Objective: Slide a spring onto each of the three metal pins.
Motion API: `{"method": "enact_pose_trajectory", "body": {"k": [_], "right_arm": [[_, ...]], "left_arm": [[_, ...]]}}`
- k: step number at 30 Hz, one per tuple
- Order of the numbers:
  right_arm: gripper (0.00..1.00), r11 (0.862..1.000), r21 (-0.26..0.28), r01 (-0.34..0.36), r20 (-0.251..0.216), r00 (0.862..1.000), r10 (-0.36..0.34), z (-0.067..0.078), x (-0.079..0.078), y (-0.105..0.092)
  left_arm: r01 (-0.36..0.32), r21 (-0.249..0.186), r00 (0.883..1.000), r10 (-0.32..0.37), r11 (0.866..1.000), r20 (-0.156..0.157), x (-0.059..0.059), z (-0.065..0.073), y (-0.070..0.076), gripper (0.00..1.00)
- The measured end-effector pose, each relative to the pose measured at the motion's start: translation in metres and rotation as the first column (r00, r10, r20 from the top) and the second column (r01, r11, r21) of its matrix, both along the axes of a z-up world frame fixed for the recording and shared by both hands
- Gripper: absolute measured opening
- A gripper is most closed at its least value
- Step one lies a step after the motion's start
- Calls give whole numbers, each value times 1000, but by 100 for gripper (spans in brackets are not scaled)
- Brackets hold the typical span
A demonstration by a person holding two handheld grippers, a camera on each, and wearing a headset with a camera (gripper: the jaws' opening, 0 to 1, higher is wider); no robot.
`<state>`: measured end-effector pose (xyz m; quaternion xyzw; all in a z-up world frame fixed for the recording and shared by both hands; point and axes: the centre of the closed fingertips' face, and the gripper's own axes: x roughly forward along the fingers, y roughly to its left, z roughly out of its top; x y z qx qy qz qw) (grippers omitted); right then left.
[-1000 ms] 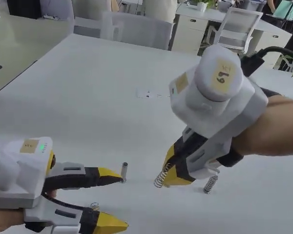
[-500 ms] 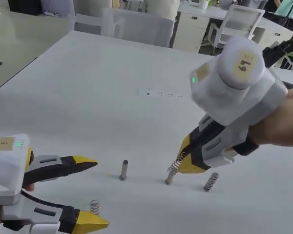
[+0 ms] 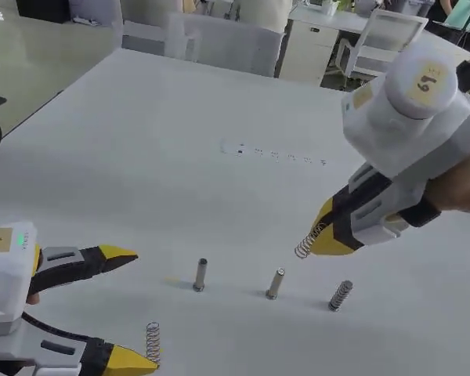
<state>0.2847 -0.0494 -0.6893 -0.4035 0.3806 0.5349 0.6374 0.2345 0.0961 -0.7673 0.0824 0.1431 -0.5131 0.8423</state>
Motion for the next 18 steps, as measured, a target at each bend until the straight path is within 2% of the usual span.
{"method": "enact_pose_trajectory", "body": {"k": [2,7,14,18], "right_arm": [[7,1000,-13,5,9,1000,-5,-2,4,-2],[7,999,-32,13,-12,1000,-13,-10,11,-3],[7,997,-79,6,-28,1000,-9,-29,23,0],[7,996,-92,3,-57,998,-9,-41,26,5]], "left_arm": [[-4,-1,1000,4,1000,-3,1,0,1,82],[-11,1,1000,11,1000,4,2,1,4,83],[-20,13,1000,20,1000,13,4,2,9,83],[-25,14,1000,25,1000,13,5,2,10,83]]}}
